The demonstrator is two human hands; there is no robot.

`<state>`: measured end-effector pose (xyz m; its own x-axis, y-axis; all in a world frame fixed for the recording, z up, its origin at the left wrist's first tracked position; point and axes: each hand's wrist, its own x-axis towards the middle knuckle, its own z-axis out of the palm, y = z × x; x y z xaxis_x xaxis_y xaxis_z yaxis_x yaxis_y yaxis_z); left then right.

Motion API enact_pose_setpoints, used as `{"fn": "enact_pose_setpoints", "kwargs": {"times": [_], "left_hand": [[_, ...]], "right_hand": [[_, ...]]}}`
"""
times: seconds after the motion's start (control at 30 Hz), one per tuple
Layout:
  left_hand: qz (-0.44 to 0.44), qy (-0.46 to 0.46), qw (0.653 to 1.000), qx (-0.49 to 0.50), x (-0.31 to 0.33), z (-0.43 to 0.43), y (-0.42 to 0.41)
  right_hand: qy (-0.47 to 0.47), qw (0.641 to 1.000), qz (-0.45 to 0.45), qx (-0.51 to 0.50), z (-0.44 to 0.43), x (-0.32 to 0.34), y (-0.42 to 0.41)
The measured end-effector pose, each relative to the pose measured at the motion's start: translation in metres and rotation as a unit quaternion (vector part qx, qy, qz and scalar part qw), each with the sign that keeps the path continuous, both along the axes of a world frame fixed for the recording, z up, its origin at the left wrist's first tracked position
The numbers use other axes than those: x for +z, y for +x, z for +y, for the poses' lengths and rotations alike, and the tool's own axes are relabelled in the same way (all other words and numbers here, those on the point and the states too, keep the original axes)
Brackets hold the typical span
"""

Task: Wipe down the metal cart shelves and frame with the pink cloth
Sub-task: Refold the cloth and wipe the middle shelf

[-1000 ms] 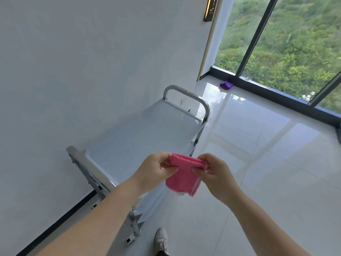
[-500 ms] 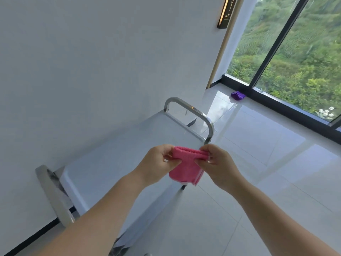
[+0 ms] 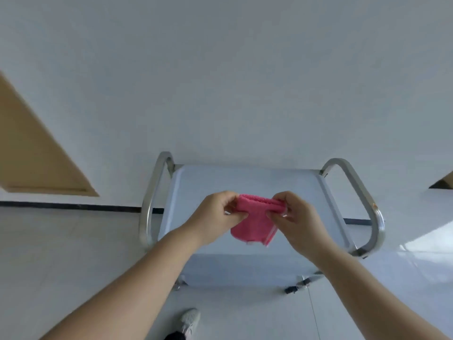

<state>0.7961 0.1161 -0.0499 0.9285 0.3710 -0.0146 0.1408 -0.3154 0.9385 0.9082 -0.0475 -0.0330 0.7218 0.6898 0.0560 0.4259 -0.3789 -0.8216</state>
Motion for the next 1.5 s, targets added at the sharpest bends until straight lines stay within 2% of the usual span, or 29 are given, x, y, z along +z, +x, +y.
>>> {"fn": "enact_pose_setpoints", "kwargs": {"times": [0.17,0.33,0.43,0.63,0.73,0.83,0.93,1.07,1.17,1.3,1.5], "left_hand": [[0.035,-0.009,0.988,0.149,-0.013,-0.03,-0.079],[0.055,-0.032,0.972,0.226,-0.029,-0.043,-0.149],[0.052,-0.068,0.968,0.237,-0.046,-0.049,-0.178],[0.078,-0.106,0.963,0.237,-0.094,-0.041,-0.212],[0.101,-0.102,0.952,0.269,-0.126,-0.021,-0.223],[0.119,-0.067,0.939,0.315,-0.159,0.004,-0.229],[0.128,-0.012,0.931,0.343,-0.196,0.032,-0.227],[0.118,0.045,0.927,0.353,-0.25,0.062,-0.211],[0.112,0.068,0.928,0.35,-0.294,0.082,-0.197],[0.09,0.114,0.918,0.368,-0.349,0.104,-0.177],[-0.006,0.138,0.925,0.355,-0.406,0.116,-0.149]], "right_hand": [[-0.02,0.987,-0.006,0.16,0.013,-0.015,-0.034],[-0.031,0.964,-0.017,0.262,0.023,-0.028,-0.081],[-0.039,0.954,-0.026,0.297,0.024,-0.037,-0.103],[-0.069,0.947,-0.074,0.304,0.032,-0.069,-0.114],[-0.081,0.94,-0.108,0.315,0.05,-0.093,-0.108],[-0.097,0.929,-0.143,0.326,0.075,-0.126,-0.101],[-0.063,0.912,-0.194,0.356,0.1,-0.161,-0.098],[-0.036,0.861,-0.31,0.402,0.126,-0.212,-0.09],[-0.021,0.836,-0.375,0.4,0.147,-0.246,-0.086],[0.035,0.819,-0.433,0.376,0.169,-0.283,-0.093],[0.029,0.793,-0.521,0.315,0.186,-0.334,-0.109]]}}
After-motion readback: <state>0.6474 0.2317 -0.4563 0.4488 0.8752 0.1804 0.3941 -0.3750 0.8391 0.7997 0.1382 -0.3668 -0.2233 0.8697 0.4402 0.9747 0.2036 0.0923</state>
